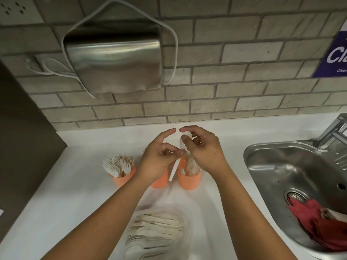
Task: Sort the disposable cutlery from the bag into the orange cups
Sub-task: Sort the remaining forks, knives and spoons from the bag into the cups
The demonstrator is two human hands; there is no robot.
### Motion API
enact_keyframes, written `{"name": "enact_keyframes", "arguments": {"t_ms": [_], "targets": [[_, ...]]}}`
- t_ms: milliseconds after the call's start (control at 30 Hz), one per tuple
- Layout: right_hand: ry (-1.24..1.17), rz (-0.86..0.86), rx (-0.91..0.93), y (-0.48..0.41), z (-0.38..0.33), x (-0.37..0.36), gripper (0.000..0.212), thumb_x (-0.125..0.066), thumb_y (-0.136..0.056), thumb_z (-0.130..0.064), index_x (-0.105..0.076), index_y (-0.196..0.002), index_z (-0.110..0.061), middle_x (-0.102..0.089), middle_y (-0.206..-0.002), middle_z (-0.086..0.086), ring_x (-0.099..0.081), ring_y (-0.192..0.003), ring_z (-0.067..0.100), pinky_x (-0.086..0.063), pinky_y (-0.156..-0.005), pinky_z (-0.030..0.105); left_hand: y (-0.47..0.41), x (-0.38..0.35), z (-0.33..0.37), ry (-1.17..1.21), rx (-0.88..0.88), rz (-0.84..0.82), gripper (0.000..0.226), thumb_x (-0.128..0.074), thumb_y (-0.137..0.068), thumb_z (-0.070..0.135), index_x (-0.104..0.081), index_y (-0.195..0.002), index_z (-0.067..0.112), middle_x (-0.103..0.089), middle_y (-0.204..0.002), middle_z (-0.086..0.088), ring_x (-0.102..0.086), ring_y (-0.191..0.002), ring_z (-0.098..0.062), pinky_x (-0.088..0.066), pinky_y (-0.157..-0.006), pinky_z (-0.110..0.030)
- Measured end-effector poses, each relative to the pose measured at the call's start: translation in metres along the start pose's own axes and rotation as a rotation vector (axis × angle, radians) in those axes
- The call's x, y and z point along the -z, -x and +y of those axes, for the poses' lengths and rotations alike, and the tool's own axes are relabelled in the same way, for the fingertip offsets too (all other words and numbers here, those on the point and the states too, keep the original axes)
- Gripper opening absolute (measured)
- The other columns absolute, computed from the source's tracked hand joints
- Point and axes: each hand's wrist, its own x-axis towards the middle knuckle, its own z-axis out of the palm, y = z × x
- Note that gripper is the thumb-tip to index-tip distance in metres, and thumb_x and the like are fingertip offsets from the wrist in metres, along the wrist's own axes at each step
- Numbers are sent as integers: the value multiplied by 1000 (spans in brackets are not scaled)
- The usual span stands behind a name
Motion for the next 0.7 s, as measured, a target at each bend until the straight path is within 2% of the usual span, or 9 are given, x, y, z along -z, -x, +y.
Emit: {"name": "enact_keyframes", "arguments": {"t_ms": [33,100,167,267,367,467,533,600,700], "targets": [[4,6,6,1,1,-1,23,-64,-95,-12,-76,-101,-31,-61,-73,-17,-54,-61,21,-48,-59,21,2,-1,0,11,2,0,67,-79,-87,-4,-53,-144,21,-78,-87,-13,-63,-54,-7,-47,-56,-15],[7,55,18,2,4,-1,25,-64,-95,-10,-77,-98,-31,-61,-75,-12,-60,-61,24,-50,-61,25,4,-2,-1,-21,-9,30,65,-80,-87,-1,-54,-142,21,-79,-91,-10,-64,-59,-8,-47,-57,-14],[21,139,42,2,6,2,25,-64,-95,-10,-78,-100,-31,-65,-86,-1,-62,-64,21,-49,-61,22,5,-2,-5,-102,-35,91,64,-86,-83,11,-58,-139,27,-79,-101,-1,-69,-77,-15,-51,-67,-19],[43,279,71,1,8,10,25,-61,-96,-13,-79,-103,-29,-64,-91,0,-65,-69,14,-52,-68,25,12,-2,-11,-192,-70,166,60,-90,-79,22,-62,-131,33,-72,-110,3,-67,-95,-20,-54,-75,-27],[39,377,75,2,11,19,29,-57,-95,-14,-78,-108,-29,-59,-92,-1,-70,-74,24,-55,-73,29,25,-3,-12,-245,-102,194,55,-90,-80,24,-64,-128,30,-69,-109,2,-65,-90,-18,-53,-76,-19],[98,425,112,5,15,21,29,-57,-96,-14,-78,-112,-25,-54,-94,-1,-67,-73,19,-54,-76,27,41,-5,-13,-249,-98,218,48,-89,-81,21,-67,-123,28,-69,-106,-2,-61,-81,-11,-52,-73,-16],[187,423,136,8,19,18,28,-59,-96,-10,-79,-113,-21,-52,-94,0,-60,-70,11,-50,-76,21,52,-6,-16,-236,-88,224,47,-89,-81,17,-67,-122,24,-68,-104,-8,-59,-80,-11,-51,-72,-18],[270,390,147,11,24,12,28,-59,-96,-9,-79,-113,-20,-52,-94,2,-56,-69,11,-48,-76,18,62,-7,-21,-229,-75,235,48,-90,-79,16,-67,-121,23,-67,-104,-10,-58,-81,-14,-51,-74,-22],[344,333,115,13,29,5,29,-58,-97,-9,-77,-117,-18,-53,-98,5,-56,-67,15,-51,-77,26,76,-6,-28,-249,-43,259,48,-91,-78,19,-67,-119,28,-63,-105,-2,-57,-82,-13,-51,-72,-20]]}}
